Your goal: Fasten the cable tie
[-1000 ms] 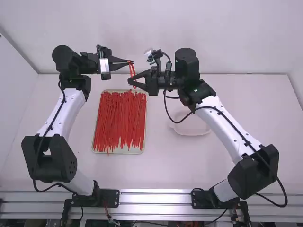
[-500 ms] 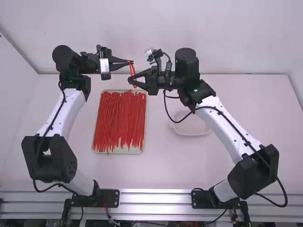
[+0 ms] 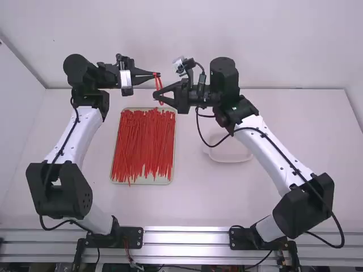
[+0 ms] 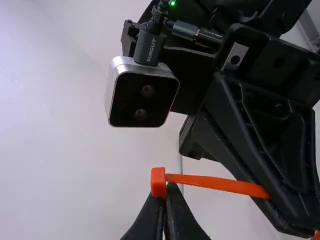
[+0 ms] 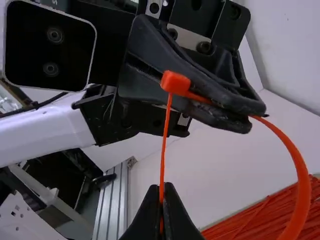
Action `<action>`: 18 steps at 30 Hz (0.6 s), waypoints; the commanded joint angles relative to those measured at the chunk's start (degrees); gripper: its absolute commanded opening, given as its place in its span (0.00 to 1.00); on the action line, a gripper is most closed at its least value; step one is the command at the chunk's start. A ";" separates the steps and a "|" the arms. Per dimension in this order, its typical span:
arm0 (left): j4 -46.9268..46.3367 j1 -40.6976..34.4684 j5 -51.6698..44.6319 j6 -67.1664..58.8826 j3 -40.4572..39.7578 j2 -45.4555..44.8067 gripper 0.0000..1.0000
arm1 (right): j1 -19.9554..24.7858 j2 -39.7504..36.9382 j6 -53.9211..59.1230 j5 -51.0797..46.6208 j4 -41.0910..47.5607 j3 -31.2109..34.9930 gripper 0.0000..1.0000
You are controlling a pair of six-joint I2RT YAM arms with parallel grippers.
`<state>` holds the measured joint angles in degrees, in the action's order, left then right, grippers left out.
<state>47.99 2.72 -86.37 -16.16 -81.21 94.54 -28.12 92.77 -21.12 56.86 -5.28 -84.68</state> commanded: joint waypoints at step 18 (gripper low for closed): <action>-1.68 -2.67 -3.34 -0.02 0.39 -0.79 0.02 | -0.07 -0.13 -1.81 -1.27 -3.76 -0.74 0.00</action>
<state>46.46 1.43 -88.07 -16.16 -81.21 94.54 -28.12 92.77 -22.65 56.36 -8.40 -84.68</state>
